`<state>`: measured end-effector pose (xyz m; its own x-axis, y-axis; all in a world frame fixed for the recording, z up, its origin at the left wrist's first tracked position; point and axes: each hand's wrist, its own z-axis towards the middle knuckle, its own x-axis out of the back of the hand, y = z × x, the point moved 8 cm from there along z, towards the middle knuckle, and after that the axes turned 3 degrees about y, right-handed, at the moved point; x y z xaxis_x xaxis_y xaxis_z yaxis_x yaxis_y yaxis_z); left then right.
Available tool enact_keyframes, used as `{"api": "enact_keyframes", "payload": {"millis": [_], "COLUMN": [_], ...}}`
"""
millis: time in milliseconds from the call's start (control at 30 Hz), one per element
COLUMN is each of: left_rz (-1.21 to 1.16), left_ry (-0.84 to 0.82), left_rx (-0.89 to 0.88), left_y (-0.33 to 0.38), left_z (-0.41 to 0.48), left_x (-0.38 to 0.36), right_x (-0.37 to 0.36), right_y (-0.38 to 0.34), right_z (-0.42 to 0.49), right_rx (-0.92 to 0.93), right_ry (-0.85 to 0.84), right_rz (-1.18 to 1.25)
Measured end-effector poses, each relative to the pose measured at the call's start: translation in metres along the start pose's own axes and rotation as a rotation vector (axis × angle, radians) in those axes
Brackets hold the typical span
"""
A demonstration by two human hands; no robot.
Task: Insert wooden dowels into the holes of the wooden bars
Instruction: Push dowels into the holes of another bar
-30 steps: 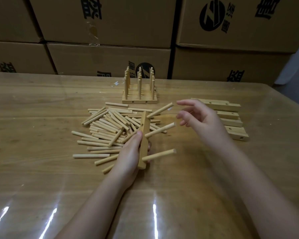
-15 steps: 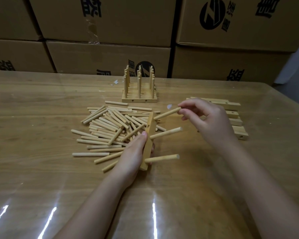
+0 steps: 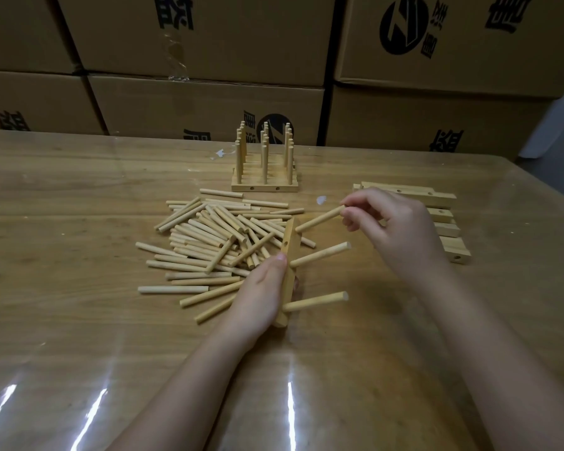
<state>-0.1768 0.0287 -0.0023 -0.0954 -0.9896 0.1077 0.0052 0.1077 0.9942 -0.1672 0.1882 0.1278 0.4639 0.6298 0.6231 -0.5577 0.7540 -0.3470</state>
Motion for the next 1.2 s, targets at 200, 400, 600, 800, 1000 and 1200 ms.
{"api": "enact_keyframes", "payload": {"millis": [200,400,600,800,1000,1200], "left_rz": [0.054,0.051,0.082,-0.068,-0.238,-0.272], "left_ry": [0.008,0.013,0.032,0.052,0.149,0.116], "left_rx": [-0.027,-0.006,-0.015,0.091,0.129,0.106], "left_y": [0.004,0.001,0.002,-0.004,-0.01,-0.008], "left_z": [0.0,0.0,0.001,0.001,0.007,0.007], "left_x": [0.001,0.001,0.002,0.004,0.013,0.01], "right_x": [-0.002,-0.003,-0.004,-0.004,-0.004,-0.012], "right_y": [-0.002,-0.007,-0.007,-0.004,-0.01,-0.022], "right_z": [0.0,0.002,0.003,0.006,0.005,0.006], "right_rx": [-0.008,0.006,-0.005,-0.075,-0.105,-0.052], "right_ry": [-0.028,-0.055,-0.082,-0.108,-0.303,-0.278], "right_rz": [-0.064,-0.152,-0.223,-0.158,0.141,0.171]}}
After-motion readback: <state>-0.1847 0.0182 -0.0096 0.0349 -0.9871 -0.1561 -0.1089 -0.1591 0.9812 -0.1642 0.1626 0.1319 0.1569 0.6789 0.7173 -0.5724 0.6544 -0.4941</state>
